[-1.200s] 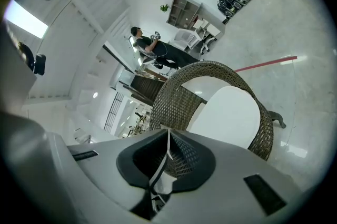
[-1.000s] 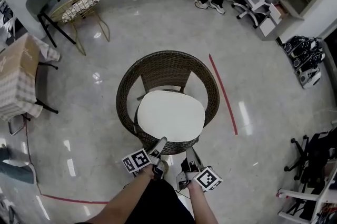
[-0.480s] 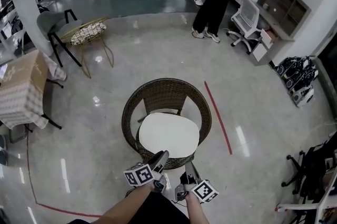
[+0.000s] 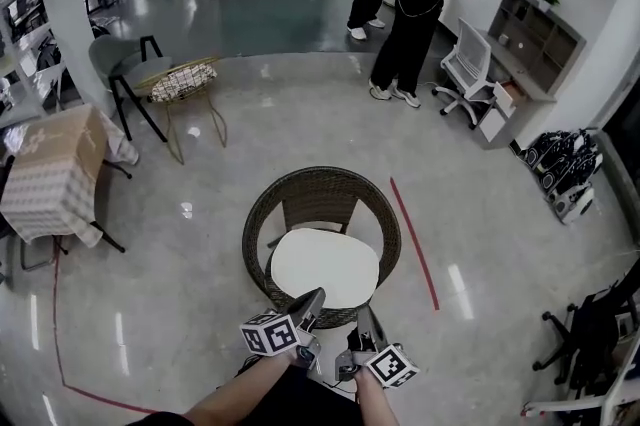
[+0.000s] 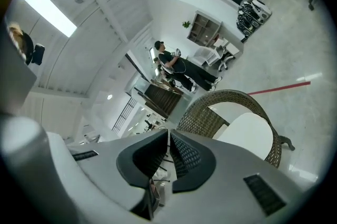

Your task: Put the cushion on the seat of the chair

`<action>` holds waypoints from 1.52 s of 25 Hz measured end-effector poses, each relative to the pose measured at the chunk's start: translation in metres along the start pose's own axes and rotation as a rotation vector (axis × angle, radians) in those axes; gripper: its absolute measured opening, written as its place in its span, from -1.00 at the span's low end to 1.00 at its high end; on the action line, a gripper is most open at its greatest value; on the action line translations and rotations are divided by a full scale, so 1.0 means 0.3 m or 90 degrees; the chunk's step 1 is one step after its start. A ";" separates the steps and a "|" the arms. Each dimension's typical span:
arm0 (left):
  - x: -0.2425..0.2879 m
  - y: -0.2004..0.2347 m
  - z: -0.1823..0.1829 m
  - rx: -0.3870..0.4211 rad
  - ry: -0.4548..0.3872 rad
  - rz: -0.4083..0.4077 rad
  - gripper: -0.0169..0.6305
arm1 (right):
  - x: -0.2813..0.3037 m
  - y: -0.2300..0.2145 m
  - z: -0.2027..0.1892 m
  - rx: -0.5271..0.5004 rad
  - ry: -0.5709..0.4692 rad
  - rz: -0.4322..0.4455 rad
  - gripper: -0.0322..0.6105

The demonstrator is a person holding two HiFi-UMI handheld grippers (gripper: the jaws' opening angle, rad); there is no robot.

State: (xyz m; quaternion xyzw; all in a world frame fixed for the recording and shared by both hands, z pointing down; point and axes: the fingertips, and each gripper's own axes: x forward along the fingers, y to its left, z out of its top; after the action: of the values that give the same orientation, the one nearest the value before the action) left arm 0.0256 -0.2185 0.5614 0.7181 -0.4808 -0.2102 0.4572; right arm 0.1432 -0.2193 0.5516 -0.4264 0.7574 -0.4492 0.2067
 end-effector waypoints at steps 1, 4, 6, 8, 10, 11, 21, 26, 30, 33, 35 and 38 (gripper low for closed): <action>0.002 -0.020 0.008 0.010 -0.003 -0.007 -0.91 | 0.006 0.022 0.011 -0.004 -0.005 0.012 -0.93; 0.002 -0.082 0.038 0.050 -0.013 -0.026 -0.92 | 0.012 0.067 0.047 -0.034 -0.016 0.018 -0.93; -0.010 -0.124 0.072 0.092 -0.020 -0.041 -0.92 | 0.014 0.089 0.061 -0.066 -0.018 0.010 -0.93; -0.023 -0.164 0.110 0.143 -0.034 -0.049 -0.92 | 0.022 0.141 0.080 -0.086 -0.028 0.023 -0.93; -0.041 -0.197 0.143 0.192 -0.058 -0.041 -0.93 | 0.019 0.183 0.101 -0.117 -0.040 0.034 -0.93; -0.049 -0.213 0.157 0.216 -0.069 -0.035 -0.93 | 0.014 0.199 0.112 -0.137 -0.046 0.037 -0.93; -0.041 -0.345 0.076 0.502 -0.013 -0.022 -0.93 | -0.057 0.342 0.194 -0.389 -0.097 0.031 -0.94; -0.033 -0.352 0.031 0.609 0.011 -0.005 -0.93 | -0.048 0.293 0.129 -0.471 -0.031 -0.022 -0.94; -0.031 -0.376 -0.002 0.641 0.022 -0.025 -0.93 | -0.056 0.286 0.122 -0.503 -0.023 -0.031 -0.95; -0.027 -0.391 -0.028 0.651 0.032 -0.043 -0.93 | -0.070 0.292 0.134 -0.526 -0.031 -0.034 -0.95; -0.026 -0.397 -0.038 0.655 0.036 -0.053 -0.92 | -0.077 0.295 0.138 -0.532 -0.036 -0.034 -0.95; -0.024 -0.391 -0.052 0.655 0.042 -0.054 -0.92 | -0.079 0.289 0.138 -0.533 -0.034 -0.033 -0.95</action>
State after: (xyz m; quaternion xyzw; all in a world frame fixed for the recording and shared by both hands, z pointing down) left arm 0.0924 -0.1909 0.4673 0.8751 -0.4779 0.0579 0.0504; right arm 0.1454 -0.2003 0.4544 -0.5040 0.8580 -0.0963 0.0235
